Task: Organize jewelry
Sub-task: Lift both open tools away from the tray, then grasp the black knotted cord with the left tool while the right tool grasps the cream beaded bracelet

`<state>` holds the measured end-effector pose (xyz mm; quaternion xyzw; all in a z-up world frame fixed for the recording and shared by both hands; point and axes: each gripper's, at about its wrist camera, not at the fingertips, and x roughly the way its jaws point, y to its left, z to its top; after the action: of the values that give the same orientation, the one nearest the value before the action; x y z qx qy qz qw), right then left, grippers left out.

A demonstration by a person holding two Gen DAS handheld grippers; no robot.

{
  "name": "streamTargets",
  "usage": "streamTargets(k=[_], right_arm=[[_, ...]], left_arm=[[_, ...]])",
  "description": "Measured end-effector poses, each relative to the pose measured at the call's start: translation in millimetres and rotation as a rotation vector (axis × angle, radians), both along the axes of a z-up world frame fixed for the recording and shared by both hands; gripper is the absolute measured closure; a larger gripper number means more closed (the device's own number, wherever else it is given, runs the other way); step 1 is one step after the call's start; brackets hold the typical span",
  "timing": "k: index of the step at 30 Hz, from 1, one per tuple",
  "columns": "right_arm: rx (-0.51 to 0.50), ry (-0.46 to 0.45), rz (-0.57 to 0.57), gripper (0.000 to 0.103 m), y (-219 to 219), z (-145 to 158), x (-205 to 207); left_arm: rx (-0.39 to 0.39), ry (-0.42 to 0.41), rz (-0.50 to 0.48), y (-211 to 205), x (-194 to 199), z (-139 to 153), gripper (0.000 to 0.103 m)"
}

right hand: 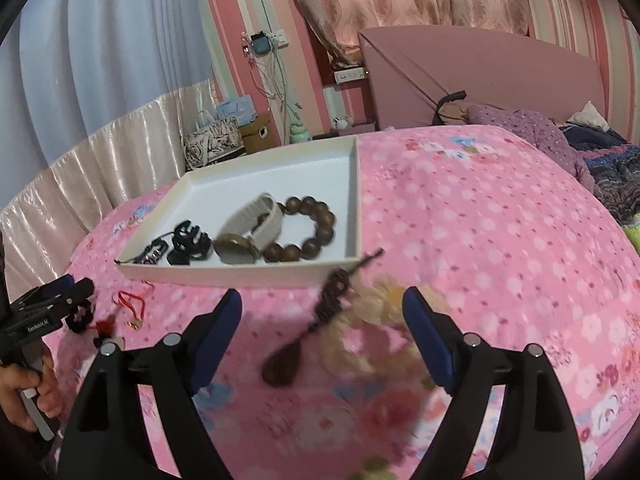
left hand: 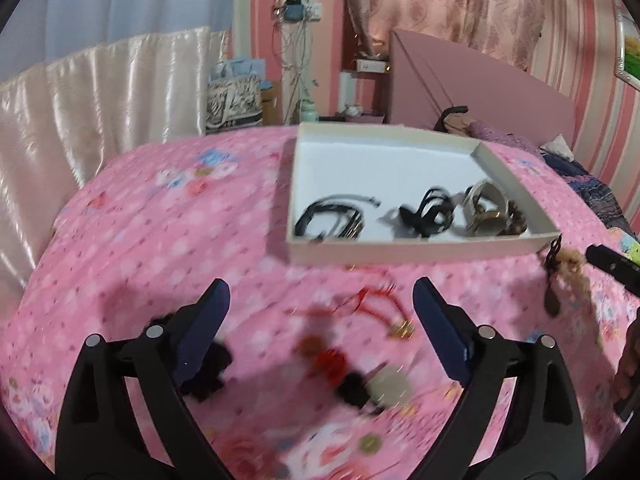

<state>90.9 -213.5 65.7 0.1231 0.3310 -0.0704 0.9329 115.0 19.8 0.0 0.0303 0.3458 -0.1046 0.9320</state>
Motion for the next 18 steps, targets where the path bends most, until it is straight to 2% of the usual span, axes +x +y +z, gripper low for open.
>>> streamTargets(k=[3, 7, 10, 15, 18], right_arm=[[0.024, 0.008, -0.014, 0.020, -10.3, -2.8, -7.8], [-0.018, 0.043, -0.020, 0.021, -10.3, -8.6, -11.4], [0.006, 0.056, 0.001, 0.020, -4.8, -13.3, -12.9], [-0.038, 0.103, 0.077, 0.021, 23.3, -24.0, -8.2], [-0.036, 0.128, 0.082, 0.021, 27.2, -28.2, -3.9]], left_arm=[[0.006, 0.005, 0.010, 7.0, -5.9, -4.3, 0.011], [-0.007, 0.010, 0.013, 11.9, -11.9, -7.9, 0.011], [-0.005, 0.035, 0.000, 8.4, -16.2, -16.6, 0.011], [0.055, 0.059, -0.047, -13.1, -24.4, -31.3, 0.011], [0.072, 0.079, -0.045, -18.2, -21.9, -34.4, 0.011]])
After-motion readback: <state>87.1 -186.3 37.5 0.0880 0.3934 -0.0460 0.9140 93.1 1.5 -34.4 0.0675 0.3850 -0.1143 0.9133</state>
